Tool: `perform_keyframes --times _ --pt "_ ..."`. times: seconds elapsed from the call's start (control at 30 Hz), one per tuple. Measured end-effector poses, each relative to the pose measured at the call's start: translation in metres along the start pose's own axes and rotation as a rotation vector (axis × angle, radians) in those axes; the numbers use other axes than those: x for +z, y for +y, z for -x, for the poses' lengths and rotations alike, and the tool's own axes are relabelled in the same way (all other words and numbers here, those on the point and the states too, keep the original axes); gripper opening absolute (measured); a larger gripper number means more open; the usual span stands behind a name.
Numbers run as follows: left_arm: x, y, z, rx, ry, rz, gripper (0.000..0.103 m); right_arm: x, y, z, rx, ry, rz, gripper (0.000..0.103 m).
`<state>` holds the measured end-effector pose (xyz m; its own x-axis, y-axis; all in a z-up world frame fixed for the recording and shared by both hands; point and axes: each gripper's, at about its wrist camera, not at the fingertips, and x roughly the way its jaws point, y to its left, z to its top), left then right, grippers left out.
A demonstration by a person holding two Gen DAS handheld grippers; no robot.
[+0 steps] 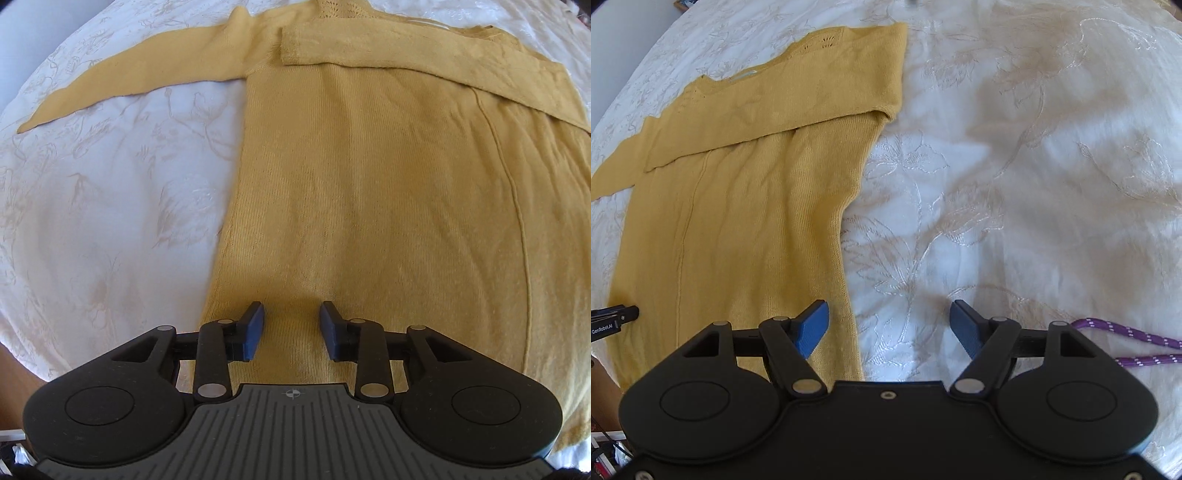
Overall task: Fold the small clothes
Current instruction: 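Move the left gripper over the sweater toward the other sleeve cuff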
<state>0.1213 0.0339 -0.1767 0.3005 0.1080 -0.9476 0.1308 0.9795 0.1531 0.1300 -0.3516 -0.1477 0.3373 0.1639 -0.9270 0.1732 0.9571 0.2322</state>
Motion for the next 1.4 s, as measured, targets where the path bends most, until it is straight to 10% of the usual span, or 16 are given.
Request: perform_keyframes --times 0.4,0.67,0.9,1.4 --pt "0.002 -0.003 -0.004 0.025 0.017 0.020 0.038 0.022 0.023 -0.023 0.050 -0.024 0.034 0.079" --pt "0.010 0.003 -0.015 -0.001 0.055 0.049 0.042 0.024 0.006 -0.039 -0.062 0.011 -0.057 0.083" --pt "0.016 0.005 -0.027 -0.028 0.057 0.082 0.055 0.016 0.002 -0.029 -0.025 -0.004 -0.083 0.102" --pt "0.012 -0.007 -0.030 0.034 0.009 0.059 0.093 0.024 0.006 -0.068 -0.070 0.069 -0.056 0.103"
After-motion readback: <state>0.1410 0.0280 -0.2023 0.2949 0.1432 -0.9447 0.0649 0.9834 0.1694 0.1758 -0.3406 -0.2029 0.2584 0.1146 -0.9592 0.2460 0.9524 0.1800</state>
